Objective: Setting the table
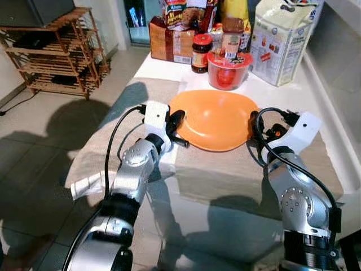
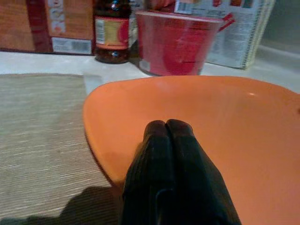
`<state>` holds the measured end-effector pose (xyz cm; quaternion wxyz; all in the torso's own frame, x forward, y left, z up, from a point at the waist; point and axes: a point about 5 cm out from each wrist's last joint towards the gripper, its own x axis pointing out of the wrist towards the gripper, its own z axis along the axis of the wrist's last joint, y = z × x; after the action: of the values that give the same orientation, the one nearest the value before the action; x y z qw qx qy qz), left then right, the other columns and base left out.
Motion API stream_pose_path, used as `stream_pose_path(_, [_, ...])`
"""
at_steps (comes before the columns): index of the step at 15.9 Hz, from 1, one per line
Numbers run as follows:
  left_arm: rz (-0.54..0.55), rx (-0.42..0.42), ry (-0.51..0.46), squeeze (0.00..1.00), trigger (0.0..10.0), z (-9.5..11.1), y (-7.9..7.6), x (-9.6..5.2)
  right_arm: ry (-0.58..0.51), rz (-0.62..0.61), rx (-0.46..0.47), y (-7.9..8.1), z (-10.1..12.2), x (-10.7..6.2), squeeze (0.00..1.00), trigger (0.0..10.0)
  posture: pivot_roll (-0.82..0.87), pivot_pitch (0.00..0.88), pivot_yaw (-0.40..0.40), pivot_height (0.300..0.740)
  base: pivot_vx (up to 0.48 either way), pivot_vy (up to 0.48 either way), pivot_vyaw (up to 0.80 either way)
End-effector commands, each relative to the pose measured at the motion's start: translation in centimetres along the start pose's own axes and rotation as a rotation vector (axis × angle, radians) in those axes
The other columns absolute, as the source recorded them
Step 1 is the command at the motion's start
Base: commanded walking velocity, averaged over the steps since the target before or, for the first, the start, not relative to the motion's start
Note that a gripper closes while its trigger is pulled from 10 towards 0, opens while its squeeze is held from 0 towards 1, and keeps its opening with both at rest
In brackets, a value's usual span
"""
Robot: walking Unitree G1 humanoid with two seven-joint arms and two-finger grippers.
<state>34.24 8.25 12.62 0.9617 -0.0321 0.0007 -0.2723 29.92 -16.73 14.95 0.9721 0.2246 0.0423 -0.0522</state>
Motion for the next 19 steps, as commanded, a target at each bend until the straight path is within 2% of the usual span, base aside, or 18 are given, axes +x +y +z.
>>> stream_pose_path(1, [-0.060,-0.020,0.161,0.00,10.0,-3.8,-1.2,-1.4,0.018,-0.011,-0.004,-0.2,-0.3,-0.1,0.00,10.0,-0.02,0.000,0.023,0.722,0.000,0.000,0.00])
stream_pose_path(3, [-0.130,0.006,0.126,0.00,10.0,-2.9,-2.1,-1.8,0.028,-0.012,-0.005,-0.2,-0.5,-0.2,0.00,10.0,-0.02,0.000,0.023,0.722,0.000,0.000,0.00])
stream_pose_path(6, [-0.137,0.005,0.116,0.00,10.0,-2.4,-2.0,-2.3,0.043,-0.009,0.020,-0.2,-0.8,-0.2,0.00,10.0,-0.01,0.000,0.022,0.722,0.000,0.000,0.00])
stream_pose_path(9, [-0.120,-0.019,0.139,0.00,10.0,-2.5,-1.8,-2.7,0.067,0.006,0.087,0.3,-1.2,0.0,0.00,10.0,0.00,0.000,0.020,0.722,0.000,0.000,0.00])
stream_pose_path(10, [-0.114,-0.036,0.146,0.00,10.0,-2.4,-1.6,-2.8,0.098,0.019,0.171,0.5,-1.5,0.2,0.00,10.0,0.00,0.000,0.018,0.722,0.000,0.000,0.00])
stream_pose_path(14, [-0.119,-0.040,0.146,0.00,10.0,-1.8,-1.5,-3.0,0.151,0.068,0.272,1.1,-2.0,0.5,0.00,10.0,0.00,0.000,0.017,0.722,0.000,0.000,0.00])
stream_pose_path(17, [-0.128,-0.044,0.142,0.00,10.0,-1.2,-1.7,-3.1,0.175,0.127,0.262,2.0,-2.2,0.7,0.00,10.0,0.00,0.000,0.017,0.722,0.000,0.000,0.00])
stream_pose_path(19, [-0.131,-0.047,0.142,0.00,10.0,-1.1,-1.8,-3.0,0.196,0.178,0.221,3.1,-2.3,1.0,0.00,10.0,0.01,0.000,0.016,0.722,0.000,0.000,0.00])
